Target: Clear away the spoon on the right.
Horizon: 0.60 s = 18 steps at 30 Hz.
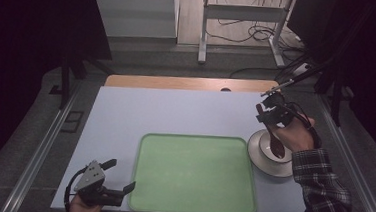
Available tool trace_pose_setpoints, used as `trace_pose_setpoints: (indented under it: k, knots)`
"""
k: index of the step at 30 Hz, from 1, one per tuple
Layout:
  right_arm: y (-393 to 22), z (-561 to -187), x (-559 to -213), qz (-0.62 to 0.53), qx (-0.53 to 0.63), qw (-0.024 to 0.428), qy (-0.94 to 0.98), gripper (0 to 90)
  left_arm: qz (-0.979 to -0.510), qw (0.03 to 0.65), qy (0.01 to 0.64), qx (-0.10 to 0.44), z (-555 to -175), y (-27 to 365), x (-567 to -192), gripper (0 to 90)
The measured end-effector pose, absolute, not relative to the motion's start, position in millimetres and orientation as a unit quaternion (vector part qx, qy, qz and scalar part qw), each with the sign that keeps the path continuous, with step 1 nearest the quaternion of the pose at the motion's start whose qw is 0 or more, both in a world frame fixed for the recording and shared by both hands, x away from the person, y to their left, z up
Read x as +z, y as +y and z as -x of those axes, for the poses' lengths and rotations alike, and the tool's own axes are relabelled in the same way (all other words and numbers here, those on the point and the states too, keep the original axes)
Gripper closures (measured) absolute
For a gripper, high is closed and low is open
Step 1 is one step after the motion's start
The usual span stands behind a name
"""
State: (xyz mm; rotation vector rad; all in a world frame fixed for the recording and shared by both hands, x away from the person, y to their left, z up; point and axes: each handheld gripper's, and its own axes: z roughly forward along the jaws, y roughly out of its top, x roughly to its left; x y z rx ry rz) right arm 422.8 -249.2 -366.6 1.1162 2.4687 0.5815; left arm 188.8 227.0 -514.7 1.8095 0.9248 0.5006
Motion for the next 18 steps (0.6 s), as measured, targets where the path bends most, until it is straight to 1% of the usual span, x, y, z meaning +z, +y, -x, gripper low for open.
trace_pose_setpoints:
  k: [7, 10, 11, 18]
  knots:
    - [-244, -416, -357, -0.397, 0.187, 0.171, 0.882, 76.5, -0.749, 0.500, 0.381, 0.207, -189, 227, -515, 0.9]
    - [-243, -415, -357, -0.399, 0.181, 0.165, 0.883, 76.5, -0.749, 0.500, 0.381, 0.208, -189, 227, -515, 0.9]
    - [-241, -413, -358, -0.401, 0.175, 0.156, 0.885, 76.5, -0.749, 0.500, 0.381, 0.208, -189, 227, -515, 0.9]
    - [-235, -409, -363, -0.404, 0.159, 0.132, 0.891, 76.5, -0.749, 0.500, 0.381, 0.208, -188, 226, -514, 0.9]
